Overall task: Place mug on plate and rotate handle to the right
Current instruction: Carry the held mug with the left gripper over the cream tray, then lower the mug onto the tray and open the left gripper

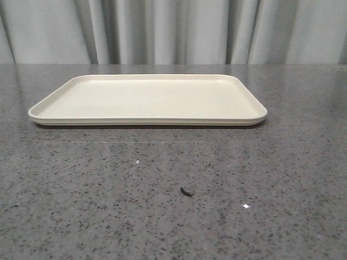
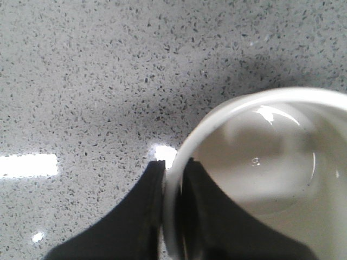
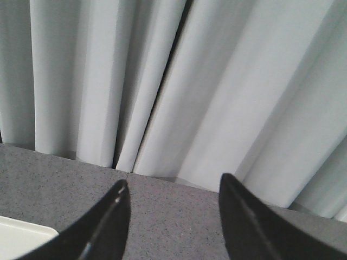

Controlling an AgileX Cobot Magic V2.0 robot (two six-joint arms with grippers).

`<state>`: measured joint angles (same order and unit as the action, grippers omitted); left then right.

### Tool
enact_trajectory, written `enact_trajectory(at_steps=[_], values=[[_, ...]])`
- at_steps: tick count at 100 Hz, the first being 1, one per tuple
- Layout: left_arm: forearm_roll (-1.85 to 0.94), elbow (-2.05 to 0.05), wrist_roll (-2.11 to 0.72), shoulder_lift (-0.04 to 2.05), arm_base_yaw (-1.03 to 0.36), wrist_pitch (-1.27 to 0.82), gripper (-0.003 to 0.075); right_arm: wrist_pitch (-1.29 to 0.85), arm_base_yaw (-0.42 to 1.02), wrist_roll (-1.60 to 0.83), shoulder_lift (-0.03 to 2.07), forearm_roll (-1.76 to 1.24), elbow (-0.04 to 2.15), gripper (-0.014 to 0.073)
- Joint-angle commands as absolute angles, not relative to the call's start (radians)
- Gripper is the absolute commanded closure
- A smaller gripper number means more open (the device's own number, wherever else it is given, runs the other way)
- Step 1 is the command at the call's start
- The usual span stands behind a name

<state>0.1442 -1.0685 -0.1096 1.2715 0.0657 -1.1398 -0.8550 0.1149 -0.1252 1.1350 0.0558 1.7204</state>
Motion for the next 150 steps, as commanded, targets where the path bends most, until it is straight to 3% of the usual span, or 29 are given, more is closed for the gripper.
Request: enact_trajectory(at_steps=[1, 70, 120, 150], values=[[0.122, -1.092, -0.111, 1.255, 0.063, -1.121, 0.0729, -0.784, 0.118, -0.135, 1.122, 0.073, 1.748, 0.0209], [-0.130, -1.385, -0.163, 1.275, 0.058, -1.127, 0.0731, -0.772, 0.118, -0.135, 1.122, 0.077, 1.748, 0.0209], [-0.178, -1.789, -0.183, 1.563, -0.367, -1.137, 0.0731, -0.781, 0.118, -0.135, 1.122, 0.077, 1.748, 0.0209], [-0.184, -1.868, -0.185, 1.739, -0.450, -1.163, 0.0731, -0.804, 0.118, -0.135, 1.122, 0.077, 1.748, 0.0209]])
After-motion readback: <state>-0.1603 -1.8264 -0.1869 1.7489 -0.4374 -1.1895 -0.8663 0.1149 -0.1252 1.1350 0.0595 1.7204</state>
